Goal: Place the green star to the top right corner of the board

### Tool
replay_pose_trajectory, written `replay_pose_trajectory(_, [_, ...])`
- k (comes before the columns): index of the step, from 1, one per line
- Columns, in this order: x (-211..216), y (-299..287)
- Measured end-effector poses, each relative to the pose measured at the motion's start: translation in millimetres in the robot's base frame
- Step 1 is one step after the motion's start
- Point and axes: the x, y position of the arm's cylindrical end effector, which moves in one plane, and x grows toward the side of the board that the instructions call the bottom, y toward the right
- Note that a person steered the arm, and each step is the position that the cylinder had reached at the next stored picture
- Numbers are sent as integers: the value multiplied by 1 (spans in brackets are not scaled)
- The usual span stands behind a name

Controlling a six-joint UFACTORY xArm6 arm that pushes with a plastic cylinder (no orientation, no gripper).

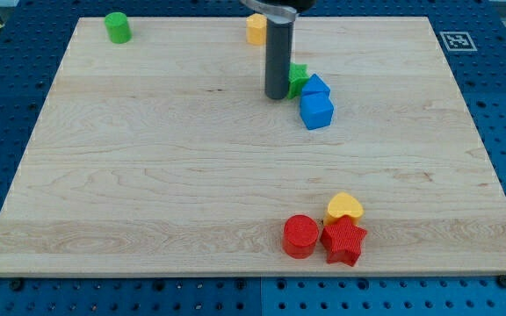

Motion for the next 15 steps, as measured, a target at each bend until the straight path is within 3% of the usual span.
replay_pose_trajectory(7, [-5, 43])
replay_pose_trajectory(10, [-28, 29])
replay_pose_trajectory(12, [-58, 51])
replay_pose_trajectory(15, [-68, 86])
